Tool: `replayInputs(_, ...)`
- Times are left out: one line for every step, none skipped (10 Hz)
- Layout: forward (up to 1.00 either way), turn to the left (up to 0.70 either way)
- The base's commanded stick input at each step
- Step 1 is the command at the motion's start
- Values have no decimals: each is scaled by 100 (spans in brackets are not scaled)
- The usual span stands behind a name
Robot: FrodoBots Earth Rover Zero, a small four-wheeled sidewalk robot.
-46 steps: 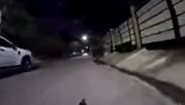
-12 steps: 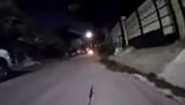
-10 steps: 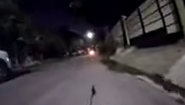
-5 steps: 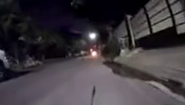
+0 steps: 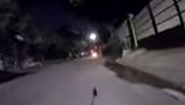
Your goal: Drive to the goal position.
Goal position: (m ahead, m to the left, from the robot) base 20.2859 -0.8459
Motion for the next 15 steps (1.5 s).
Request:
replayInputs(70,0)
replayInputs(70,0)
replayInputs(70,0)
replayInputs(70,0)
replayInputs(70,0)
replayInputs(70,0)
replayInputs(70,-30)
replayInputs(70,-35)
replayInputs(70,-35)
replayInputs(70,-35)
replayInputs(70,-28)
replayInputs(70,-20)
replayInputs(70,-12)
replayInputs(70,0)
replayInputs(70,0)
